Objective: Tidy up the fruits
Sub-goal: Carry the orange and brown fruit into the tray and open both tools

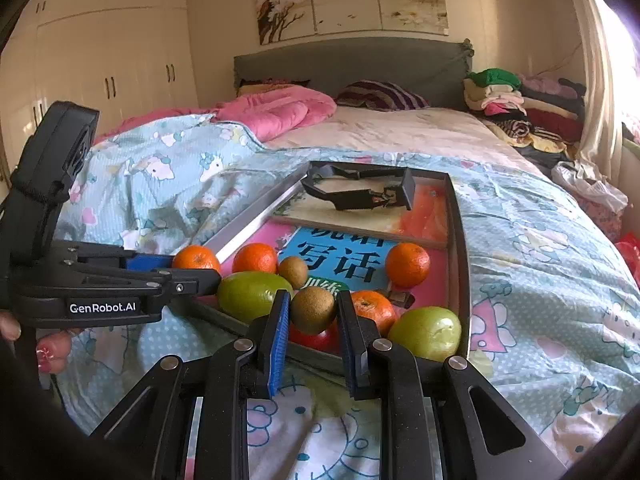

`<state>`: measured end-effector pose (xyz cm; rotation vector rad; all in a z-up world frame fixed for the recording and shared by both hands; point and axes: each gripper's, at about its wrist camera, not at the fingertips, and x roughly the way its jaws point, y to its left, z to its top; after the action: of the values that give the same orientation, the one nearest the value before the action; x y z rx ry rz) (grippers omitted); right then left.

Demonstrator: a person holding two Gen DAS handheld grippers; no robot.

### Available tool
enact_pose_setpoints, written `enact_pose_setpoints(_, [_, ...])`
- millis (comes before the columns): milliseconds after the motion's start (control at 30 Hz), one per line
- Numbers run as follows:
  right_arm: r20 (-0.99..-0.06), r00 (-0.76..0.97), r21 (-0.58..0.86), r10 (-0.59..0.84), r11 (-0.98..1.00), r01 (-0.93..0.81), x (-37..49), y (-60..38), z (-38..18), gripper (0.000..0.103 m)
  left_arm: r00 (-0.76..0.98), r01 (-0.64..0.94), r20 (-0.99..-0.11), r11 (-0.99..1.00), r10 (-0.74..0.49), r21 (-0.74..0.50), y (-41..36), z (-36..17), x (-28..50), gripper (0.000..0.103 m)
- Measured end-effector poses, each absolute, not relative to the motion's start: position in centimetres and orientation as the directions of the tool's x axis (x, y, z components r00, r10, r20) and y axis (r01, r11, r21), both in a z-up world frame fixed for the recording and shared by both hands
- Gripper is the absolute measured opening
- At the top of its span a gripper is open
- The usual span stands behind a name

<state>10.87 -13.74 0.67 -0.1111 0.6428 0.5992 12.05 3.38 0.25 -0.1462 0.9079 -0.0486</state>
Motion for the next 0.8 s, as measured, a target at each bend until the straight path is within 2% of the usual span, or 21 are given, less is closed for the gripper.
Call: enact_pose_setpoints(800, [-0.612,0.641,0.079,0.463,0.842,-0.533,11.50,-13.73,-0.34,0.024,0.616,-0.019,-0.781,0.989,-0.105,-0.148,3.42,0.20,12.03,0.040])
